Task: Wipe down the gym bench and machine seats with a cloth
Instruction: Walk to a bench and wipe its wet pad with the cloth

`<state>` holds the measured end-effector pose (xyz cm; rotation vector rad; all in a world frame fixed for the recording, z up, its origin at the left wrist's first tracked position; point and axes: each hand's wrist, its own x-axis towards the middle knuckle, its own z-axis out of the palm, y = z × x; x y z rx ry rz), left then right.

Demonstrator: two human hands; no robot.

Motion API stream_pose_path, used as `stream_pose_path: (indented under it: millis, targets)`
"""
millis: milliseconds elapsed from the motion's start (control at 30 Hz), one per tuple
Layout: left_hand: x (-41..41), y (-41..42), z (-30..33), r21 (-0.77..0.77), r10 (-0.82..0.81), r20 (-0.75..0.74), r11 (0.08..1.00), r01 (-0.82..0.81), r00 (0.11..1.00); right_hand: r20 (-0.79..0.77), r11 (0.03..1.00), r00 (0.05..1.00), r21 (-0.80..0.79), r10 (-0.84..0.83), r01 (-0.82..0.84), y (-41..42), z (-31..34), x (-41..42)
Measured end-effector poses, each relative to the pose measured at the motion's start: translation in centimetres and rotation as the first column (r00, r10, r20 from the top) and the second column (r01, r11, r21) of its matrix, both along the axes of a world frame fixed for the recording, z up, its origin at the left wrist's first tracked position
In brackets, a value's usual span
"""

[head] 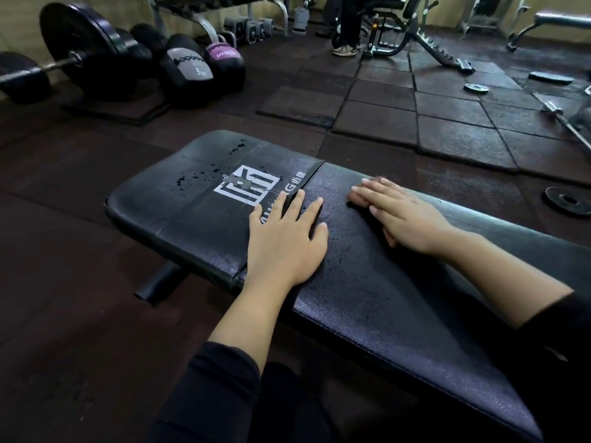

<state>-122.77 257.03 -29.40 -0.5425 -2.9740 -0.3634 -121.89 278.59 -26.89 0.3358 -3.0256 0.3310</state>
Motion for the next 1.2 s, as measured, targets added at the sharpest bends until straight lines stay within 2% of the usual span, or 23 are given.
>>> stream_pose_path:
  millis: [133, 200, 300, 400, 467, 533, 633, 767, 900, 967, 1033, 1200]
  targets:
    - [-0.1, 0.1, -0.1, 0.003, 0.008, -0.032, 1.0, -0.008, 0.999, 0.076, 1.0, 0.997, -0.018, 0.014, -0.013, -3.3, 0.4, -5.0]
    - [-0.1, 0.0, -0.1, 0.011, 0.003, -0.025, 1.0, -0.002, 1.0, 0.114, 0.994, 0.993, -0.104, -0.013, 0.025, -3.5, 0.9, -7.3]
    - [-0.1, -0.2, -0.1, 0.028, -0.01, -0.013, 1.0, 0.01, 1.0, 0.202, 0.945, 0.971, -0.271, -0.129, 0.183, -1.3, 1.4, -7.2]
    - [-0.2, -0.2, -0.2, 0.038, -0.01, -0.01, 0.999, 0.01, 1.0, 0.187, 0.938, 0.953, -0.211, -0.237, 0.275, 0.9, 1.5, -4.5]
    - [-0.3, -0.2, -0.3, 0.04, -0.009, -0.01, 0.999, 0.01, 1.0, 0.105, 0.97, 0.971, -0.086, -0.216, 0.225, 1.6, 0.8, -2.4]
    - [-0.3, -0.1, -0.4, 0.037, -0.008, -0.012, 0.999, 0.009, 1.0, 0.043, 0.991, 0.991, -0.029, -0.13, 0.131, 0.7, 0.0, -0.5]
    - [-0.3, -0.1, -0.3, 0.032, -0.007, -0.022, 0.999, 0.008, 1.0, 0.016, 0.998, 0.998, -0.018, -0.058, 0.058, -2.4, -0.3, -0.6]
    - [-0.2, -0.1, -0.2, 0.021, -0.006, -0.03, 1.0, 0.007, 1.0, 0.059, 1.0, 0.998, -0.01, -0.007, 0.008, -5.5, 0.3, -5.9]
    - [-0.4, -0.2, -0.1, 0.027, -0.009, -0.017, 1.0, 0.01, 1.0, 0.136, 0.991, 0.989, -0.106, -0.066, 0.08, -3.7, 0.9, -7.8]
    - [-0.3, -0.3, -0.1, 0.031, -0.011, -0.003, 0.999, 0.011, 1.0, 0.106, 0.976, 0.981, -0.129, -0.162, 0.175, -1.7, 0.9, -6.4]
    - [-0.3, -0.3, 0.0, 0.034, -0.012, 0.0, 0.999, 0.012, 1.0, 0.08, 0.97, 0.972, -0.086, -0.223, 0.23, -0.6, 0.7, -3.9]
    - [-0.1, -0.3, 0.3, 0.043, -0.022, 0.013, 0.999, 0.022, 1.0, 0.046, 0.986, 0.987, -0.06, -0.155, 0.157, -2.8, -0.3, 3.9]
